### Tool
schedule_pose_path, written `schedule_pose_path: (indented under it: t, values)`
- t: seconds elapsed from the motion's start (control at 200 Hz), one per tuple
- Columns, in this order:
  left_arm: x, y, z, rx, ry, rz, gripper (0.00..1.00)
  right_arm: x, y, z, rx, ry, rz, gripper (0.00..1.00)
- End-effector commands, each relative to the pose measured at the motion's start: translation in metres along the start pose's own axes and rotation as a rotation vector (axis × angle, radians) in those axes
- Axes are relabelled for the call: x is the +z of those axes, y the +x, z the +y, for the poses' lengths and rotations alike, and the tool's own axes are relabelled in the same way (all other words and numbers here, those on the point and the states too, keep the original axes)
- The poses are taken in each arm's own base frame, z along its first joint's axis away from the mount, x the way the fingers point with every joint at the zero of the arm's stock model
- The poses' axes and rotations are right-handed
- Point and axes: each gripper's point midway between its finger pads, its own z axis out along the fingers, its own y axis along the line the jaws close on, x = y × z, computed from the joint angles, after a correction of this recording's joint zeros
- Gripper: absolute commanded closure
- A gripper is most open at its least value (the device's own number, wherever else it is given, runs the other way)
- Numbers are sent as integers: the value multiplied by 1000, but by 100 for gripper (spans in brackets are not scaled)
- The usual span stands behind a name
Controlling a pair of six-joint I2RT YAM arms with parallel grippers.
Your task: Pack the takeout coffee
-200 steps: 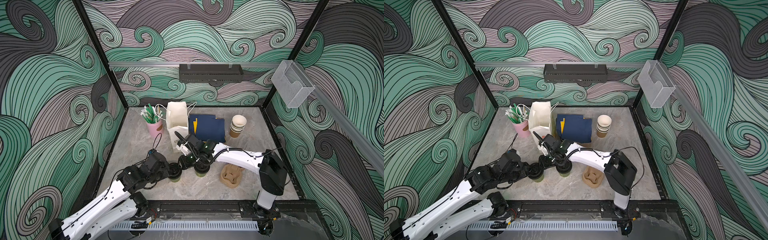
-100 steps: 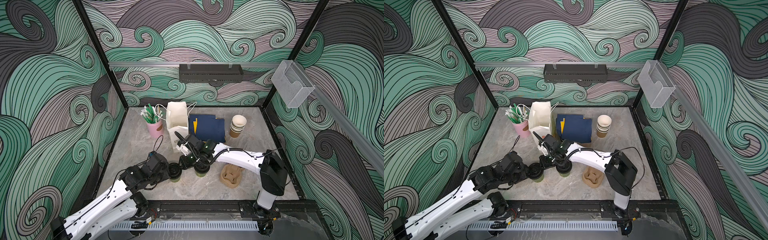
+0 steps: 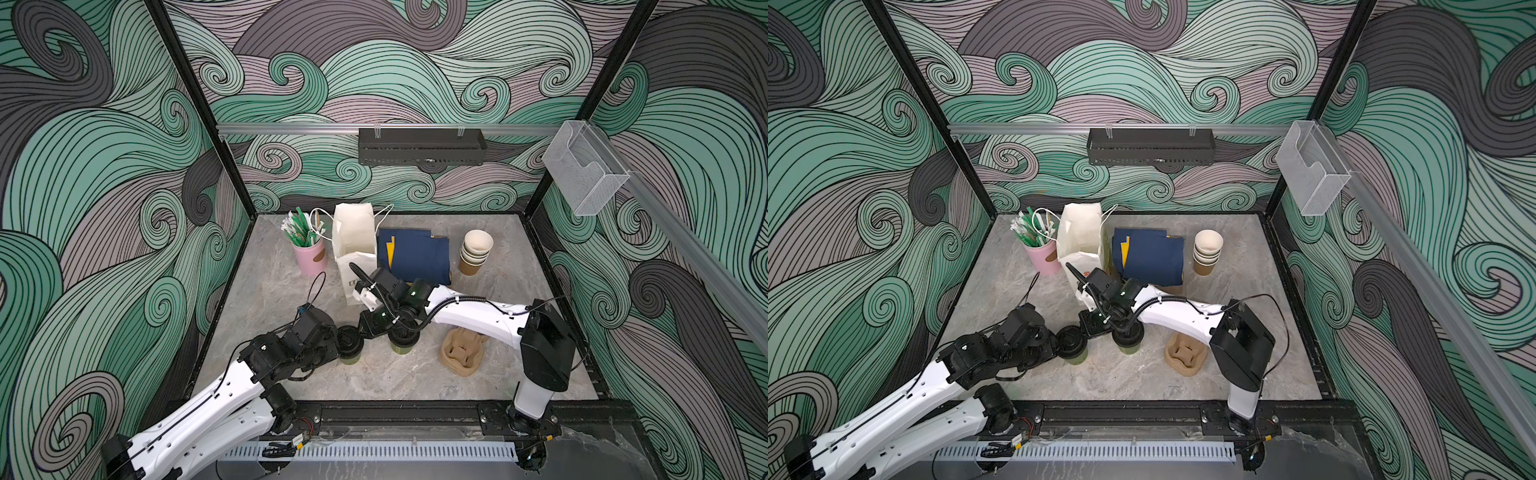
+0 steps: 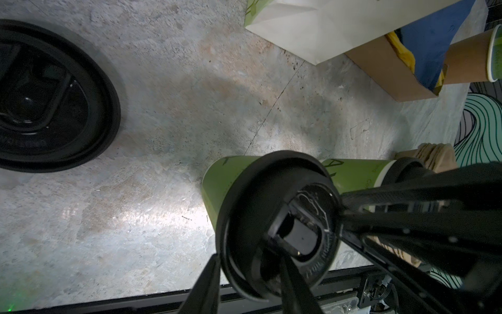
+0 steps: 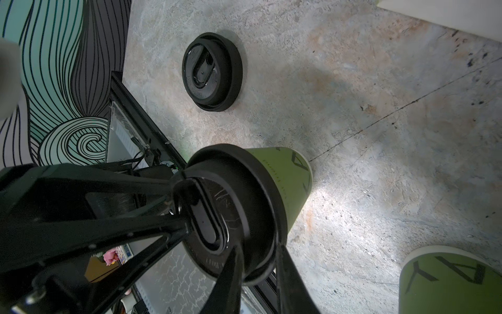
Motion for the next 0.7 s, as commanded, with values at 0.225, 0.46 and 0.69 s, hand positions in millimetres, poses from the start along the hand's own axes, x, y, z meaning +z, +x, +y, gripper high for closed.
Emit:
schedule_pose_path:
  t: [0.225, 0.46, 0.69]
  values:
    - [16, 19, 28, -20, -82, 71, 66, 17, 30, -21, 33, 75, 128, 78]
    - [13, 16, 25, -23, -72, 56, 66, 11, 25, -13, 28, 61, 121, 78]
    - [1, 0, 7, -4, -19, -2, 59, -6, 5, 9, -13, 19, 62, 73]
